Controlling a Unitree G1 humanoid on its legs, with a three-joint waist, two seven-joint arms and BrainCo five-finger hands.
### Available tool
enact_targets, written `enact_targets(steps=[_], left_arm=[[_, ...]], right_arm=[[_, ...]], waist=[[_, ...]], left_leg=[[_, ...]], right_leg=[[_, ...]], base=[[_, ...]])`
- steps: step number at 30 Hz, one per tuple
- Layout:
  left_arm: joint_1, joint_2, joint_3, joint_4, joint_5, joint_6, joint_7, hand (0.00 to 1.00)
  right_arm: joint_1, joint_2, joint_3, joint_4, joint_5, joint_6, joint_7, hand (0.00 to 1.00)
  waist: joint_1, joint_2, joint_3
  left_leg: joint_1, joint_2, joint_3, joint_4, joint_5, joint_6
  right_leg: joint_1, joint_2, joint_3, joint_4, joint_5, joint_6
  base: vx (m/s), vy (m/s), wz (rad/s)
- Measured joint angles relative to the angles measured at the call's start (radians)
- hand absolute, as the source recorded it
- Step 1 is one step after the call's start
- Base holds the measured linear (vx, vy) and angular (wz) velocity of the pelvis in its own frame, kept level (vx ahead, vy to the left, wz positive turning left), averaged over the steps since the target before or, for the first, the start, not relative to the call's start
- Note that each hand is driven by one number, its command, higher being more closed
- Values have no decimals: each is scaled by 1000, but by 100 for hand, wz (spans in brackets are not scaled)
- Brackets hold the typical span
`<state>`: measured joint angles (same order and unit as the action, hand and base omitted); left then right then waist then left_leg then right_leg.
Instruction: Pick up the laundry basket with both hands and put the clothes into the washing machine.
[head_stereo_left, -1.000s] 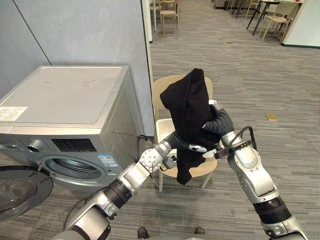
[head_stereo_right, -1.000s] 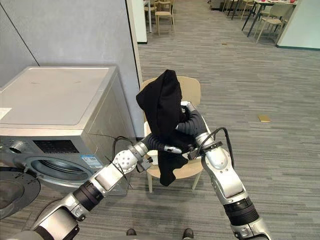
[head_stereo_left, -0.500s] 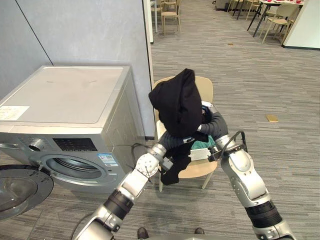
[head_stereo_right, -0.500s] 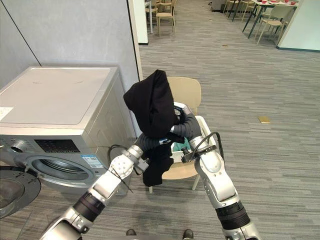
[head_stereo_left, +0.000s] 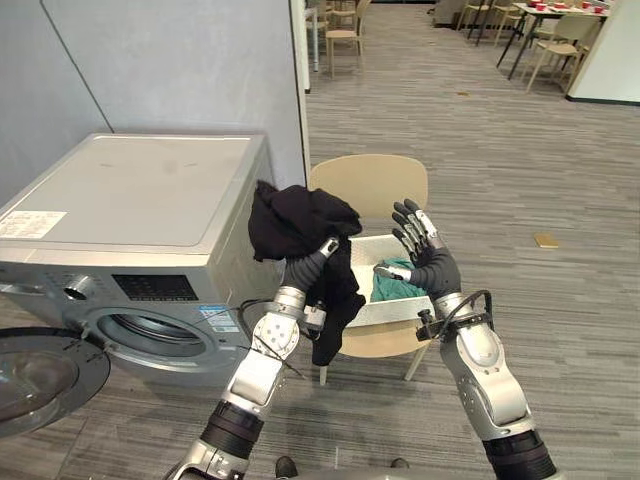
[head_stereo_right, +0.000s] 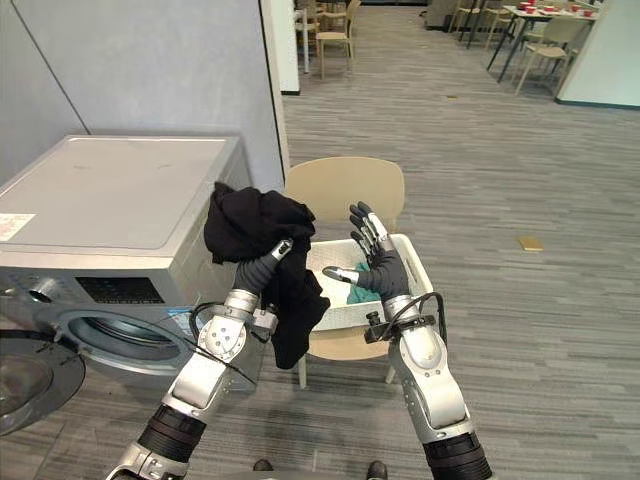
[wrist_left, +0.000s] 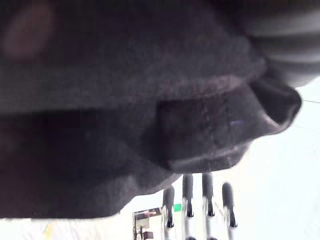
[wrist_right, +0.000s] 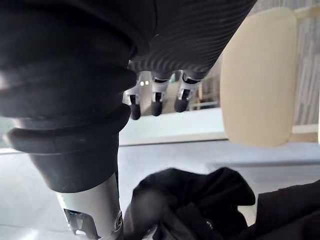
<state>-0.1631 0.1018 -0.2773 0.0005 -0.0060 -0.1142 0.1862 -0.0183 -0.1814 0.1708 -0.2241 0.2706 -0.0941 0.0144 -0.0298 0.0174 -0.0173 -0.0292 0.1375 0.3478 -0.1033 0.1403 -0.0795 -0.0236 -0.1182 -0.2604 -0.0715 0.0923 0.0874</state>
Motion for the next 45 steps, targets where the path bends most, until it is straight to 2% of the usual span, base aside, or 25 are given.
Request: enact_targets(steps=[6, 11, 13, 14, 15, 16, 17, 18, 19, 20, 21, 24, 25, 31, 32, 33, 34, 35, 36, 37, 39, 41, 43, 44, 45], left_arm=[[162, -51, 186, -102, -23, -11, 51, 100], [261, -115, 260, -127, -120, -27, 83, 100], [276, -146, 279, -130, -164, -28, 90, 100], [289, -151, 292, -129, -185, -28, 97, 100], [291, -149, 298, -129, -190, -31, 98, 100], [301, -152, 310, -130, -204, -41, 98, 100], [326, -158, 312, -130, -216, -43, 97, 100], [355, -158, 299, -131, -219, -42, 92, 100], [366, -153, 304, -138, -219, -43, 80, 100], [366, -153, 321, -139, -220, -44, 75, 100], [388, -155, 336, -139, -220, -46, 76, 100], [442, -161, 335, -138, -219, -43, 59, 100], [462, -162, 326, -138, -219, -19, 12, 100], [472, -170, 326, -135, -219, -11, 2, 100], [469, -169, 307, -118, -218, -11, -14, 100], [466, -165, 269, -103, -218, -7, -28, 100], [464, -160, 251, -101, -218, -6, -34, 100], [465, -158, 227, -93, -217, -5, -37, 100], [461, -153, 212, -74, -217, -3, -46, 100], [458, -146, 205, -67, -217, -2, -51, 100], [459, -120, 201, -66, -216, -1, -51, 100], [470, -111, 193, -65, -216, 13, -50, 100], [489, -111, 166, -66, -216, 18, -51, 100], [498, -110, 149, -60, -216, 19, -51, 100], [501, -120, 129, -45, -216, 20, -51, 100]], right_arm=[[119, 84, -70, -9, -8, -16, -76, 0], [136, 140, -73, -8, -136, -19, -167, 0], [137, 141, -75, -4, -170, -17, -199, 0], [138, 143, -85, 5, -195, -17, -216, 0], [137, 145, -102, 8, -205, -17, -222, 0], [126, 151, -154, 26, -216, -15, -237, 0], [127, 143, -192, 39, -226, -9, -247, 0], [147, 137, -238, 46, -233, -7, -266, 0], [156, 140, -263, 46, -234, -6, -272, 0], [178, 164, -325, 51, -237, -7, -273, 0], [181, 178, -348, 51, -241, 2, -279, 0], [226, 196, -387, 51, -242, 15, -275, 0], [202, 218, -402, 51, -248, 33, -269, 0], [200, 225, -387, 30, -283, 31, -255, 0], [201, 224, -389, 10, -291, 32, -258, 0], [222, 223, -394, -22, -297, 32, -260, 0], [230, 223, -395, -27, -301, 32, -256, 0], [243, 216, -397, -33, -300, 32, -248, 0], [277, 214, -399, -48, -299, 30, -234, 0], [312, 222, -393, -78, -298, 27, -220, 0], [332, 230, -387, -101, -297, 10, -203, 0], [331, 230, -387, -113, -275, 3, -190, 0], [330, 227, -376, -113, -269, 2, -184, 0], [330, 221, -354, -112, -268, -1, -183, 0], [334, 216, -344, -111, -265, -1, -183, 0]], waist=[[-10, 3, 0], [4, 19, 33], [19, 55, 66], [13, 36, 66], [12, 30, 68], [26, 43, 90], [41, 74, 99], [17, 87, 104], [-2, 70, 101], [-12, 48, 106], [1, 47, 111], [-11, 66, 100], [-8, 62, 105], [-5, 39, 109], [-10, 52, 131], [-39, 45, 152], [-54, 45, 155], [-70, 50, 164], [-72, 44, 173], [-74, 33, 176], [-78, -18, 185], [-100, -35, 194], [-92, -36, 194], [-95, -45, 188], [-90, -14, 183]], left_leg=[[9, 20, 13, 1, -8, -11], [-87, 35, -77, 87, -13, -11], [-139, 58, -84, 120, -60, 32], [-162, 72, 0, 161, -123, 124], [-174, 87, 55, 197, -157, 172], [-221, 169, 169, 385, -185, 226], [-214, 222, 237, 483, -117, 257], [-218, 188, 231, 425, -46, 200], [-212, 128, 184, 320, 24, 157], [-213, 146, 192, 437, -109, 203], [-197, 217, 232, 647, -230, 209], [-63, 271, 223, 623, -274, 90], [5, 216, 230, 456, -308, -45], [-21, 134, 220, 508, -359, 0], [-13, 89, 201, 482, -376, 21], [7, 27, 146, 443, -395, 55], [12, 2, 105, 437, -406, 76], [22, -16, 27, 431, -418, 109], [24, -19, -39, 429, -441, 162], [22, -33, -95, 418, -444, 178], [12, -70, -137, 388, -438, 189], [13, -85, -140, 382, -432, 180], [44, -105, -142, 375, -426, 168], [67, -127, -158, 363, -434, 151], [79, -116, -173, 346, -440, 131]], right_leg=[[0, 18, 17, 0, -4, -7], [-1, 29, -75, 14, -20, -25], [-15, 40, -135, 68, -52, -35], [-10, 36, -151, 60, -63, -50], [-6, 29, -164, 51, -69, -63], [-1, 16, -229, 82, -70, -77], [-4, 25, -259, 151, -98, -82], [-13, 7, -286, 217, -168, -91], [-17, 5, -281, 203, -182, -103], [-9, -23, -346, 196, -176, -99], [4, -23, -373, 206, -171, -96], [18, -19, -467, 204, -159, -91], [3, -44, -513, 165, -62, -64], [14, -144, -508, 170, 4, -34], [-19, -212, -499, 299, -13, -62], [-79, -290, -356, 495, -31, -113], [-111, -304, -235, 574, -15, -133], [-161, -282, -66, 682, -17, -136], [-194, -204, 43, 800, -128, -69], [-214, -132, 61, 849, -196, -67], [-251, -65, 58, 814, -269, -62], [-263, -14, 33, 687, -283, -72], [-262, 1, 16, 563, -273, -87], [-246, 9, 13, 496, -194, -160], [-238, 31, 4, 477, -196, -157]], base=[[42, -31, -9], [14, -28, 53], [-57, -39, 108], [-12, -29, 111], [25, 19, 136], [31, 47, 94], [39, 28, 145], [-1, -3, 159], [-76, -24, 224], [-88, -49, 168], [-36, -57, 145], [-51, 158, 115], [-277, 588, 98], [-165, 318, 23], [-185, 381, 73], [-132, 343, 104], [-88, 274, 138], [-36, 111, 142], [-9, 64, 168], [14, -16, 147], [85, -51, 136], [202, -136, 132], [271, -169, 73], [239, -121, 37], [210, -75, 12]])
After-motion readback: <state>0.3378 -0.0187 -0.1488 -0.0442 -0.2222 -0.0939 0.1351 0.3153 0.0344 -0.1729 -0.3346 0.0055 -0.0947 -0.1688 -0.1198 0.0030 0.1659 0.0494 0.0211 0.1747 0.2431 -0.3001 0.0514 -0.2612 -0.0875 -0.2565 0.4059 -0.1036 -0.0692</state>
